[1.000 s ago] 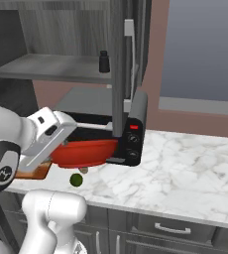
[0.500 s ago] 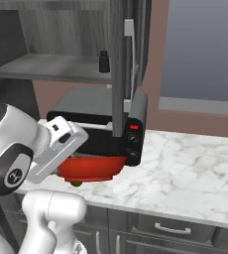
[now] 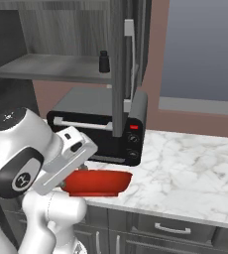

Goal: Open the cabinet. Place the bowl and condiment on the counter. Then place the lime and garlic on the cutting board.

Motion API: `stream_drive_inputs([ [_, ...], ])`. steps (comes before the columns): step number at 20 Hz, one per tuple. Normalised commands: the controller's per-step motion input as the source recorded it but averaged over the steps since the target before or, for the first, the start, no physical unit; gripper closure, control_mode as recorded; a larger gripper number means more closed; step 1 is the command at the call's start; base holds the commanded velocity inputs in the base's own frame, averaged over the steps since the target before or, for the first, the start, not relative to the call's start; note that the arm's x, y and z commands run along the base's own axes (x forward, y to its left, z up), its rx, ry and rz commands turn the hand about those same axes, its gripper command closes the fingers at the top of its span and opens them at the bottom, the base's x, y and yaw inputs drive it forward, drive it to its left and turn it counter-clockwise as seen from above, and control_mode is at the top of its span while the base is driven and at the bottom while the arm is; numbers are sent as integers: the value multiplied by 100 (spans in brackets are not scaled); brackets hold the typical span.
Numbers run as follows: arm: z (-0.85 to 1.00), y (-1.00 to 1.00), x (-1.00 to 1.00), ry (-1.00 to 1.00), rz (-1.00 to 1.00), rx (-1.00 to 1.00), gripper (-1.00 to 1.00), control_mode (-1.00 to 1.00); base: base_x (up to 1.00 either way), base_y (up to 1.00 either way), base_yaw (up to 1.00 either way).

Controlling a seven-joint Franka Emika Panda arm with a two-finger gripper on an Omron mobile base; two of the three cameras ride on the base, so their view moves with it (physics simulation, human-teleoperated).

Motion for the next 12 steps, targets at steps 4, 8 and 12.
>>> stream_drive_inputs([
  [4, -3, 0, -1, 0, 0, -1, 100, -100, 0, 0, 0],
  [8, -16, -14, -29, -3, 0, -1, 100, -100, 0, 0, 0],
  [12, -16, -28, -36, -10, 0, 0, 100, -100, 0, 0, 0],
])
